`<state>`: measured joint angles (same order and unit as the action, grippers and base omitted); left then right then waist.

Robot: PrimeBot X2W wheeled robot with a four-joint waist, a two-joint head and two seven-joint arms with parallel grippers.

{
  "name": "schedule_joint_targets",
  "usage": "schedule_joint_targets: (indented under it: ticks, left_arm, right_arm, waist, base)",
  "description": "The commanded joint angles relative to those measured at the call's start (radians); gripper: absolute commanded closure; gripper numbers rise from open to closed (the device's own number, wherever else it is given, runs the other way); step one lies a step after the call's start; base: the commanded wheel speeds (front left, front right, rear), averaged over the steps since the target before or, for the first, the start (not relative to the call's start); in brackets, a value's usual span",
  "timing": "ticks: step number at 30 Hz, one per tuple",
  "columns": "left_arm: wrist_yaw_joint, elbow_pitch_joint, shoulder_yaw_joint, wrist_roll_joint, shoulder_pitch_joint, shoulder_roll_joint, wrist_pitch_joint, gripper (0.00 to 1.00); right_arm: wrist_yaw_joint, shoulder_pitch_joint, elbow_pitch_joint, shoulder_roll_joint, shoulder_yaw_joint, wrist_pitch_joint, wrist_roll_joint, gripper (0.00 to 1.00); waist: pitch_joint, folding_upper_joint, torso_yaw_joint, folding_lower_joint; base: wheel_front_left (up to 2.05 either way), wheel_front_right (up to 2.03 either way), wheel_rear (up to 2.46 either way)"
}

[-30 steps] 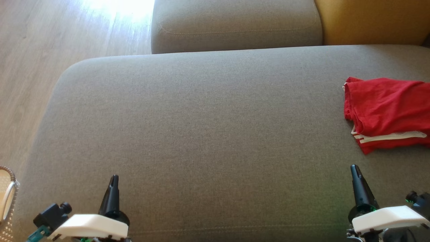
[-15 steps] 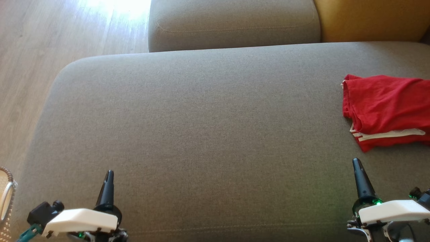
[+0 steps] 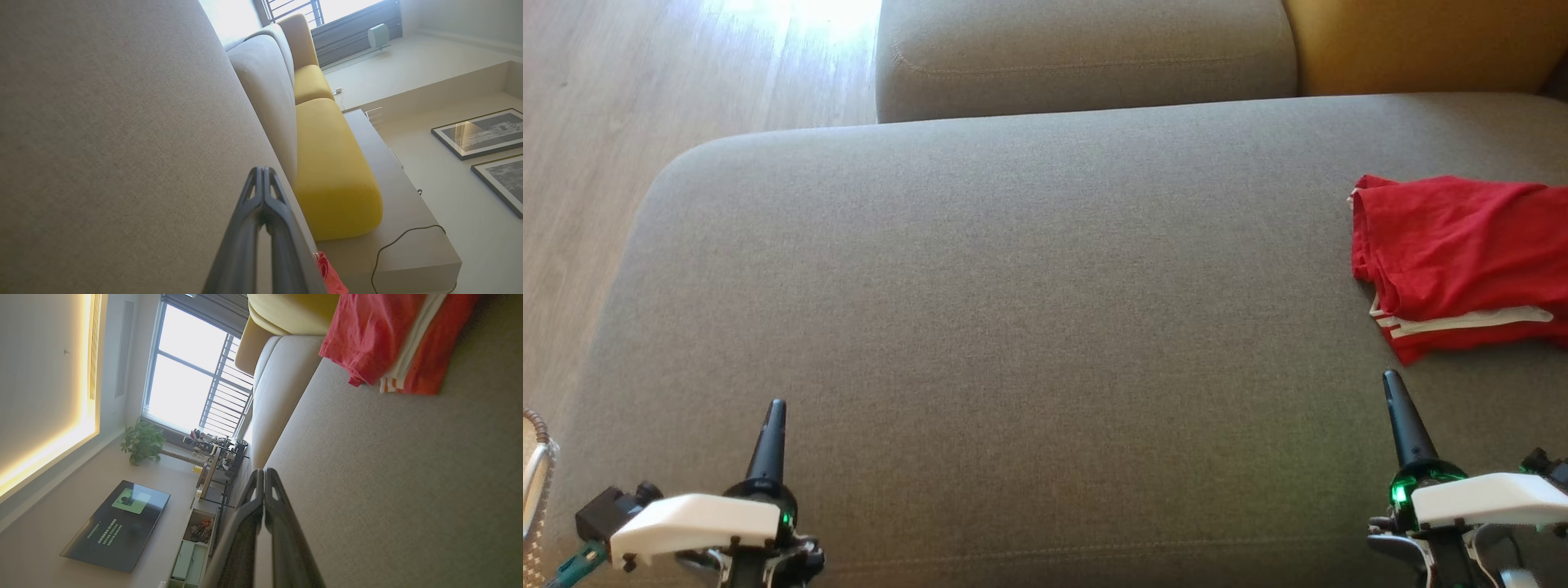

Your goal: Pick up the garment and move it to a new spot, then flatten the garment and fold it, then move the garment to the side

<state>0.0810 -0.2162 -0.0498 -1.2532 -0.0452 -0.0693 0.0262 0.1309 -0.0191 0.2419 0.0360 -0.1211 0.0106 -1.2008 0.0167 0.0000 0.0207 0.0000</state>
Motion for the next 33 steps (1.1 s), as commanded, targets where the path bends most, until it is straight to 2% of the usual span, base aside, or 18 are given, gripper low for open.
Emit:
schedule_joint_targets:
  ticks: [1, 33]
  left_arm:
    - [0.014, 0.026, 0.035, -0.029, 0.066, -0.016, -0.010, 1.00]
    - [0.050, -0.027, 0.121, -0.391, 0.150, -0.012, -0.105, 1.00]
  right_arm:
    - [0.000, 0.054, -0.027, 0.011, 0.013, 0.012, -0.032, 1.00]
    - [0.000, 0.127, 0.003, 0.014, 0.007, 0.103, -0.408, 1.00]
  waist:
    - [-0.001, 0.0000, -0.001, 0.0000]
    - [-0.020, 0.0000, -0.021, 0.0000]
  base:
    - [0.00, 0.00, 0.00]
    - [0.00, 0.00, 0.00]
